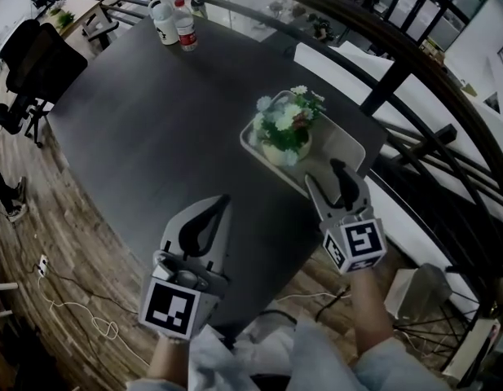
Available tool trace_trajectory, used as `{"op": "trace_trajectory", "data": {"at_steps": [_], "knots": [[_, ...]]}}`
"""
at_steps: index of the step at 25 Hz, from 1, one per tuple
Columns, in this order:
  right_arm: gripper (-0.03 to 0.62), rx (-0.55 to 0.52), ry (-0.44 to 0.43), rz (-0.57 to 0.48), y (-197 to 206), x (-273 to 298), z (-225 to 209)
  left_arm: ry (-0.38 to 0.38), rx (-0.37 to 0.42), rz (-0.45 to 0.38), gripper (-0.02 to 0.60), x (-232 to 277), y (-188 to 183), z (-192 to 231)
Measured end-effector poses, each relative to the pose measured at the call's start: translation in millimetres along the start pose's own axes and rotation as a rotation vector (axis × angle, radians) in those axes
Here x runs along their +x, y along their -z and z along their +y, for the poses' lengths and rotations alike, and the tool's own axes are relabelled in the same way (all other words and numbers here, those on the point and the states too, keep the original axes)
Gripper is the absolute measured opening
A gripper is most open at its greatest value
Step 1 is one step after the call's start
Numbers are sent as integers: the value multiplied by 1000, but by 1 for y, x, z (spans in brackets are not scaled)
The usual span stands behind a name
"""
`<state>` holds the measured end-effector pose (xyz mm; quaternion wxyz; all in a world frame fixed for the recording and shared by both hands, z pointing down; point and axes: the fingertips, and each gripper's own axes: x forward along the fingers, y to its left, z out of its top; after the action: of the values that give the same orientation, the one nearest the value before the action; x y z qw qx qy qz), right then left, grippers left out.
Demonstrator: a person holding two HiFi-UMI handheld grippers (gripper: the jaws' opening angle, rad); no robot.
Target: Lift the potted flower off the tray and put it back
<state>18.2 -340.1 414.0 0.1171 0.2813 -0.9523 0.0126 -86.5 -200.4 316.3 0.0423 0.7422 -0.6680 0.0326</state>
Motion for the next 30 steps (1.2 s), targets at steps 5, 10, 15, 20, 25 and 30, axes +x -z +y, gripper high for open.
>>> {"op": "trace_trajectory", "data": {"at_steps": [5, 10, 15, 20, 25, 30], "knots": [[246, -9, -24, 23, 13, 22, -4, -22, -2, 15, -2, 8, 7, 7], [292, -17, -28, 40, 25, 36, -8, -38, 26, 29, -2, 12, 10, 12], [308, 6, -53, 53, 35, 53, -8, -66, 22, 46, -2, 13, 18, 20], [321, 17, -70, 81, 48, 69, -9, -74, 16, 53, -2, 16, 23, 26], [321, 15, -79, 88, 53, 82, -10, -77, 0, 56, -2, 19, 28, 27], [328, 7, -78, 84, 52, 96, -10, -74, -7, 68, -2, 21, 34, 30]]}}
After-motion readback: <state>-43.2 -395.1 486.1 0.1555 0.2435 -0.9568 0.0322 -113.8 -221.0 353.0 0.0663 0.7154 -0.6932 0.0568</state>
